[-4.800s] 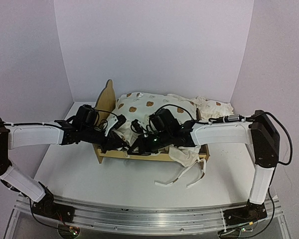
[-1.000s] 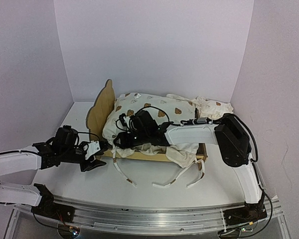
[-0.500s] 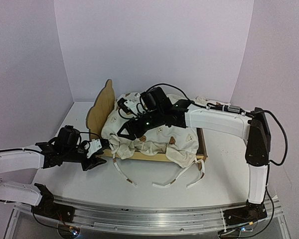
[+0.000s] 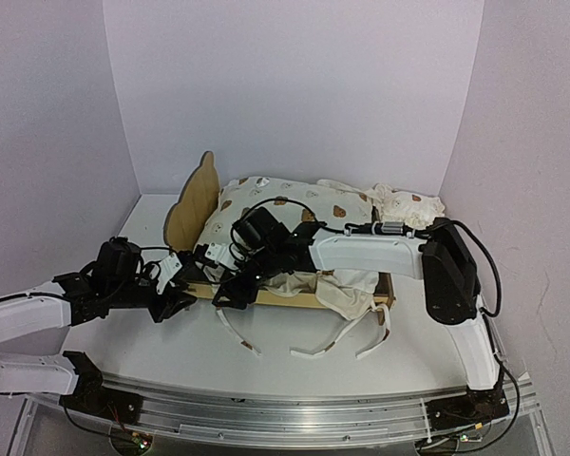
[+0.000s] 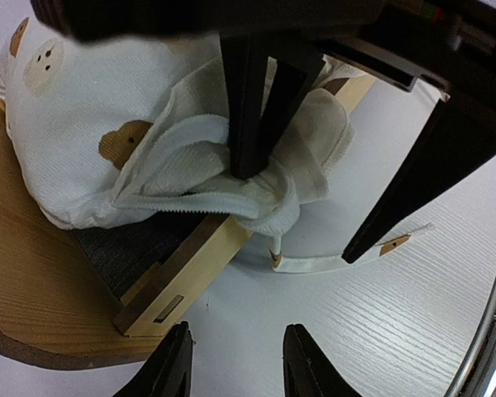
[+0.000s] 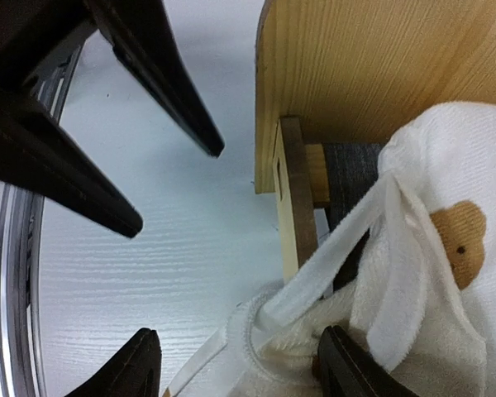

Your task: Set up the pet bed

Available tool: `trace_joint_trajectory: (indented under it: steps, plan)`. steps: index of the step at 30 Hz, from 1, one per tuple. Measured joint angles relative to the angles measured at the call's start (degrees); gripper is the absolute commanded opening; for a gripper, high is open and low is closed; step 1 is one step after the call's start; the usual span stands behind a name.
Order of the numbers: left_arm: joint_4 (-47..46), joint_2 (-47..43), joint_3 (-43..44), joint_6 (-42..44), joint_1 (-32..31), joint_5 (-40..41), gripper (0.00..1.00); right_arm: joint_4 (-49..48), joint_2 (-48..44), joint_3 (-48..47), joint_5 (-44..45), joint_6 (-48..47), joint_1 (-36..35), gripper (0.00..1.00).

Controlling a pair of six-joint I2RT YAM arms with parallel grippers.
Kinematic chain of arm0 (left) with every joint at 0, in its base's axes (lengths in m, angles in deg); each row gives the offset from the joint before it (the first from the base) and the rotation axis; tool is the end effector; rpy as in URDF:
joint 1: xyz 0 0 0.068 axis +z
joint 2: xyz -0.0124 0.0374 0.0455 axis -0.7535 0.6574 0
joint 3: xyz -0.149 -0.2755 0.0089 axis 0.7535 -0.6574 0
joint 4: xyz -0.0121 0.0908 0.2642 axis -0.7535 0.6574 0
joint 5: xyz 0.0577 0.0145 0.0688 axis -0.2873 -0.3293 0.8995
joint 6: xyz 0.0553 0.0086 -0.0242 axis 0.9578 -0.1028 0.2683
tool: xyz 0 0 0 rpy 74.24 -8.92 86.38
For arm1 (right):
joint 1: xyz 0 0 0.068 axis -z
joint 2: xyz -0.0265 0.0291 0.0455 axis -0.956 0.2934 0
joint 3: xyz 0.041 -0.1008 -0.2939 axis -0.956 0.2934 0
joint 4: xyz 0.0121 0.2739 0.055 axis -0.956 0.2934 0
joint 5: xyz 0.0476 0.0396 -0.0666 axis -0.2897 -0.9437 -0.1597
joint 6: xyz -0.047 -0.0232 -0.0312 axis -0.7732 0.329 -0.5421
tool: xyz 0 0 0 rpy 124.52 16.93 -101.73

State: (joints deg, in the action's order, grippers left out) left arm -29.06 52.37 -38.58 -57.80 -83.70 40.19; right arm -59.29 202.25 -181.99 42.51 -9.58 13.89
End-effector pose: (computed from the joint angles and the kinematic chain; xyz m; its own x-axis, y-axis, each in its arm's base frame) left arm 0.1585 -0.1218 0.2264 -0.2084 0.5618 -0.8006 0.8206 0.5458 0.1694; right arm 0.2813 0.4908 0.2345 -0.0245 -0.6514 -0.7584 -0.9865 0.1385 -0.0871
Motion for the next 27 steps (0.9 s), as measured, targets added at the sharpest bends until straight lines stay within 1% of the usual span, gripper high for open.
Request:
trace_joint_trajectory:
  steps: [2, 5, 6, 10, 11, 12, 14, 16, 21, 25, 27]
  plan:
    - [0.61, -0.05, 0.00, -1.11, 0.03, 0.32, 0.38, -0.20, 1.26, -1.17, 0.92, -1.29, 0.03, 0.64]
    - [1.56, -0.31, 0.00, -3.17, 0.11, 0.59, 0.37, -0.11, 2.97, -3.27, 2.29, -2.57, 0.15, 0.55]
    - [1.70, -0.52, 0.00, -3.89, 0.13, 0.59, 0.37, -0.11, 3.85, -3.92, 2.69, -2.66, 0.19, 0.54]
    - [1.71, -1.32, 0.00, -6.09, 0.15, 0.62, 0.37, 0.02, 6.81, -5.24, 4.86, -3.57, 0.24, 0.57]
    - [1.71, -1.44, 0.00, -6.61, 0.15, 0.65, 0.36, 0.02, 7.48, -5.46, 5.53, -3.84, 0.26, 0.55]
    - [1.73, -1.57, 0.00, -7.05, 0.15, 0.93, 0.35, 0.15, 7.73, -6.07, 6.25, -4.24, 0.26, 0.51]
    - [1.74, -1.83, 0.00, -7.78, 0.15, 1.32, 0.35, 0.50, 8.14, -7.38, 7.62, -5.12, 0.26, 0.37]
    - [1.76, -2.29, 0.00, -8.53, 0.15, 1.46, 0.34, 0.65, 8.66, -8.27, 8.33, -5.99, 0.25, 0.27]
    - [1.76, -3.63, 0.00, -9.39, 0.15, 0.97, 0.31, 1.34, 9.27, -8.58, 7.59, -6.28, 0.19, 0.14]
    - [1.73, -3.75, 0.02, -10.93, 0.15, 0.32, 0.31, 1.52, 9.29, -8.59, 5.52, -6.13, 0.62, 0.01]
    - [1.75, -3.53, 0.31, -12.49, 0.15, -0.27, 0.30, 1.87, 9.29, -8.63, 4.29, -5.88, 0.91, 0.00]
